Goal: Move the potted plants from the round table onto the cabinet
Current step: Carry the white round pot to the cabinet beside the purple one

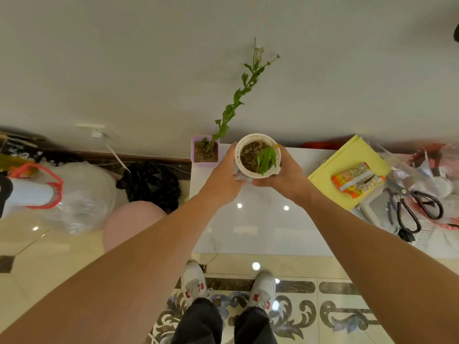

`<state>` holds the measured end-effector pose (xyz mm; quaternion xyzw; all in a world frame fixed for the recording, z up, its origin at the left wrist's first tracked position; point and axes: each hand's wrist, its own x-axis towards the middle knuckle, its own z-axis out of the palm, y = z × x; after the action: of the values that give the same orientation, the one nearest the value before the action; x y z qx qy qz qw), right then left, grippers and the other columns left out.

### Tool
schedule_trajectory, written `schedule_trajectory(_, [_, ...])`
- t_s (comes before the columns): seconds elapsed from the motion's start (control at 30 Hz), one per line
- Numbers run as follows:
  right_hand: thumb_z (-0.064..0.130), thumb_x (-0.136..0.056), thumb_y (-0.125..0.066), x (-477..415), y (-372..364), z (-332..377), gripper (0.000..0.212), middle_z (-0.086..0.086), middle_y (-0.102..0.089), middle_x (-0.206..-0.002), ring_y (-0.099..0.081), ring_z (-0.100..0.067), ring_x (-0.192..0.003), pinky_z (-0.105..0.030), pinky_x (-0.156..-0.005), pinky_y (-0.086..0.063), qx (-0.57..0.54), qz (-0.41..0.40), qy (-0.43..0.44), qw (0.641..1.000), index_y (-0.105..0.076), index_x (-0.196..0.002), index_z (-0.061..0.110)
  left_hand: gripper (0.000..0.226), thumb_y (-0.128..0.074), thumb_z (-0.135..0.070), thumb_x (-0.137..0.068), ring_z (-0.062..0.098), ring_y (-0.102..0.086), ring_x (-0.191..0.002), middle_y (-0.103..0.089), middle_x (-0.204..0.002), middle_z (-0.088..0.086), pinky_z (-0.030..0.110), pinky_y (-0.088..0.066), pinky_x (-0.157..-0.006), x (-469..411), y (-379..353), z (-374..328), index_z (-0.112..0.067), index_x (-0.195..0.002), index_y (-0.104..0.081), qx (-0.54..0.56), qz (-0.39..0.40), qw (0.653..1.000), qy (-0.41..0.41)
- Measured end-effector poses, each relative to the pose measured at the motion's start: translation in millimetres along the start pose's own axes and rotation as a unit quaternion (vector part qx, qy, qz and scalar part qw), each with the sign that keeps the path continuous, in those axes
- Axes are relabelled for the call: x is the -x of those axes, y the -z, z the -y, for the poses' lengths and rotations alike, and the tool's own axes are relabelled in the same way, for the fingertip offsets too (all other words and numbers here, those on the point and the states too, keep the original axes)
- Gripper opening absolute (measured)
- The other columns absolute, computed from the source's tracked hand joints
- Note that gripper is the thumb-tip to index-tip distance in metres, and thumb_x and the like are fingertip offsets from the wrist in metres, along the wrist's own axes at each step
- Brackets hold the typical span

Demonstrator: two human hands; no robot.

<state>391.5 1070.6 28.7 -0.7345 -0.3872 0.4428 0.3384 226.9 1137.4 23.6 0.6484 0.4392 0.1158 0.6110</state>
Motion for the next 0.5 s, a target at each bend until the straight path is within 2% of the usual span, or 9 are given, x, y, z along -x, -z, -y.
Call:
schedule_trajectory(0.03, [0.012, -0.06, -0.094, -3, -2, -2, 0.088, 0.007, -0.061, -0.129, -0.057, -0.012, -0.12, -0.046, -0.104, -0.048, 0.004, 0.004, -0.001, 1.0, -0.05, -0.134, 0.027, 0.074, -0.065, -0.017, -0.074, -0.016, -0.046, -0.118, -0.045, -0.119, -0.037, 0.037, -0.047, -0.106, -1, 0, 1, -0.063, -0.123, -0.034, 0.016, -0.001, 1.0, 0.004])
schedule_trajectory(0.1, [0.011, -0.061, -0.094, -9, -4, -5, 0.09, 0.006, -0.06, -0.13, -0.056, -0.013, -0.121, -0.047, -0.104, -0.049, 0.011, 0.007, -0.008, 1.0, -0.048, -0.137, 0.025, 0.074, -0.064, -0.014, -0.075, -0.006, -0.047, -0.123, -0.048, -0.124, -0.03, 0.045, -0.045, -0.11, -4, -2, 6, -0.059, -0.126, -0.036, 0.055, -0.004, 0.998, 0.009])
schedule_trajectory(0.17, [0.008, -0.063, -0.093, -13, -5, -7, 0.09, 0.004, -0.059, -0.131, -0.055, -0.015, -0.123, -0.047, -0.104, -0.048, 0.011, 0.008, -0.015, 1.0, -0.046, -0.138, 0.023, 0.076, -0.063, -0.005, -0.079, 0.011, -0.045, -0.131, -0.051, -0.134, -0.012, 0.05, -0.042, -0.111, -7, -5, 13, -0.041, -0.141, -0.039, 0.077, -0.009, 0.997, 0.003])
schedule_trajectory(0.23, [0.006, -0.064, -0.091, -16, -6, -10, 0.091, 0.002, -0.058, -0.134, -0.054, -0.017, -0.125, -0.049, -0.105, -0.047, 0.013, 0.015, -0.021, 1.0, -0.044, -0.14, 0.021, 0.077, -0.06, 0.006, -0.084, 0.017, -0.042, -0.136, -0.048, -0.143, -0.002, 0.05, -0.041, -0.112, -10, -5, 21, -0.028, -0.149, -0.036, 0.086, -0.009, 0.996, 0.003])
schedule_trajectory(0.37, [0.006, -0.068, -0.09, -18, -8, -12, 0.094, -0.005, -0.053, -0.138, -0.052, -0.022, -0.128, -0.049, -0.106, -0.046, 0.027, 0.014, -0.021, 0.999, -0.035, -0.144, 0.014, 0.078, -0.055, 0.012, -0.087, 0.017, -0.04, -0.14, -0.043, -0.147, -0.006, 0.048, -0.038, -0.115, -10, -5, 28, -0.031, -0.149, -0.034, 0.092, -0.004, 0.996, 0.004])
schedule_trajectory(0.5, [0.004, -0.068, -0.089, -18, -11, -12, 0.108, -0.009, -0.047, -0.145, -0.045, -0.025, -0.136, -0.047, -0.112, -0.04, 0.047, 0.008, -0.009, 0.999, -0.021, -0.151, 0.011, 0.078, -0.059, 0.01, -0.087, 0.019, -0.045, -0.137, -0.047, -0.132, -0.02, 0.041, -0.039, -0.114, -8, -7, 27, -0.033, -0.147, -0.032, 0.096, 0.006, 0.995, 0.011])
